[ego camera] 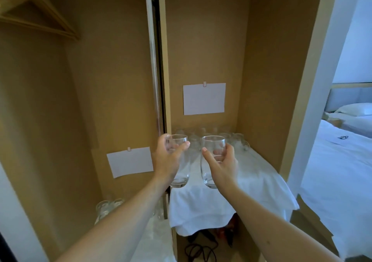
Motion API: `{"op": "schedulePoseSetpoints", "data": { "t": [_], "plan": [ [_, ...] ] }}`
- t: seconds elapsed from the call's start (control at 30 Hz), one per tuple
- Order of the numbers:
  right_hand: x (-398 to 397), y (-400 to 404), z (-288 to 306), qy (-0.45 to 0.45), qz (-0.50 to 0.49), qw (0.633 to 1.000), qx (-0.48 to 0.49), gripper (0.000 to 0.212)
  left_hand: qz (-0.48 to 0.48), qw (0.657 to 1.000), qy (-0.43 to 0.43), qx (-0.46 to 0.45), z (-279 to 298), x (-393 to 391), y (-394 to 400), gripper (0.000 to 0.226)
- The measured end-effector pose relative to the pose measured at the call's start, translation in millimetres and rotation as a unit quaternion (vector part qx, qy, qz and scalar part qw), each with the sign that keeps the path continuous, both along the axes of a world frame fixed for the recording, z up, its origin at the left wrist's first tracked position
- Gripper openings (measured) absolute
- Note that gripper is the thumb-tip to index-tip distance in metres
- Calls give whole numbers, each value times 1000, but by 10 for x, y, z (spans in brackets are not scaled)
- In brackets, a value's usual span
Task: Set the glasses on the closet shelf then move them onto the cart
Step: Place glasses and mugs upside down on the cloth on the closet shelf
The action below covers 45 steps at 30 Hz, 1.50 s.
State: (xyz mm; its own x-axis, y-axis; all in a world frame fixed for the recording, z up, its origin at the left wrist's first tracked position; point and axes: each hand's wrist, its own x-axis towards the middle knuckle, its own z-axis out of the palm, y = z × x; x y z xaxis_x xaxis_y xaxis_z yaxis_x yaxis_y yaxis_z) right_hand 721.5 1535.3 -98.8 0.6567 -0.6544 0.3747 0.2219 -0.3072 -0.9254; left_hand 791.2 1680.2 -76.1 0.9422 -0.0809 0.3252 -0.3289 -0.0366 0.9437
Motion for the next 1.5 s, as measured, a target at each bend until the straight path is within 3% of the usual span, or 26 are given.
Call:
{"op": "schedulePoseSetpoints", "data": {
  "t": [0.13,0.3,0.47,0.57,0.87,1.33,1.5],
  "plan": [
    [-63,-244,-74,13,3,1000,-3,61,6,1000,-1,1,-78,-134,-223,40],
    [-129,-450,-206,20,6,1000,13,65,18,999,21,46,-282,-162,-412,66],
    [-93,-580,-300,31,-7,999,24,65,2,996,40,75,-374,-86,-568,71],
    [7,-642,-332,35,-16,999,23,66,-6,996,38,77,-395,17,-643,63],
    [525,-835,-427,65,-23,997,17,67,-9,997,54,48,-521,659,-923,73],
    [1638,-1092,-662,101,-40,994,9,65,12,997,79,23,-860,1632,-1249,63],
    [1852,-1210,-826,144,-56,988,-12,76,12,995,99,21,-1064,1871,-1370,70]
  ]
}}
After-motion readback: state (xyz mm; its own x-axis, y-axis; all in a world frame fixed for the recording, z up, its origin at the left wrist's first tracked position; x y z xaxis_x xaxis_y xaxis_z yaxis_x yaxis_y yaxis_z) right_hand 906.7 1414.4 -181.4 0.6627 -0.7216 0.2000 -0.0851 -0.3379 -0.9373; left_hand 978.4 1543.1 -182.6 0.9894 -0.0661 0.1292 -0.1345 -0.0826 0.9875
